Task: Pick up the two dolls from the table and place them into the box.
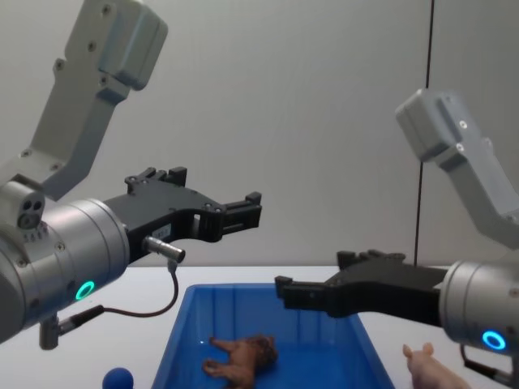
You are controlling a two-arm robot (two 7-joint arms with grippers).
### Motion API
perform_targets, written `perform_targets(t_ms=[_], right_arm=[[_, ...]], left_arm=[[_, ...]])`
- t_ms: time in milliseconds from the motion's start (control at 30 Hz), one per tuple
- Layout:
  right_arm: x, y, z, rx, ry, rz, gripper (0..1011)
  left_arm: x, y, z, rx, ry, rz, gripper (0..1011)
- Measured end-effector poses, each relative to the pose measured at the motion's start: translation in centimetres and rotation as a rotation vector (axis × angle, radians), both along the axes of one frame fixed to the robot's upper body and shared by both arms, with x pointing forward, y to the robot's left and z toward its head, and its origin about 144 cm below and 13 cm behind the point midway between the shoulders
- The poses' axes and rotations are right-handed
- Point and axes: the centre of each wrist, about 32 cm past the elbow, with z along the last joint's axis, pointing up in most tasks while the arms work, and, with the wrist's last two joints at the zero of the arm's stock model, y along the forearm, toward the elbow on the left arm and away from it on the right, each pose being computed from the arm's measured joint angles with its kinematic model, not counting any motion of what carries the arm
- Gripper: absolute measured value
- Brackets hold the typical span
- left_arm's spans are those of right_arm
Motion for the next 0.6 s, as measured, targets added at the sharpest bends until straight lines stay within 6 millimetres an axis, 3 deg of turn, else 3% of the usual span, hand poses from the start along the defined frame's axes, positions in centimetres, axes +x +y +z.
perform_targets(t_ms=[600], right_arm=[[-2.9,-2.3,0.1,-0.051,-0.041,-0.174,1001]], left_arm=[[0.0,0.0,0.0,0.000,0.000,0.000,1003]])
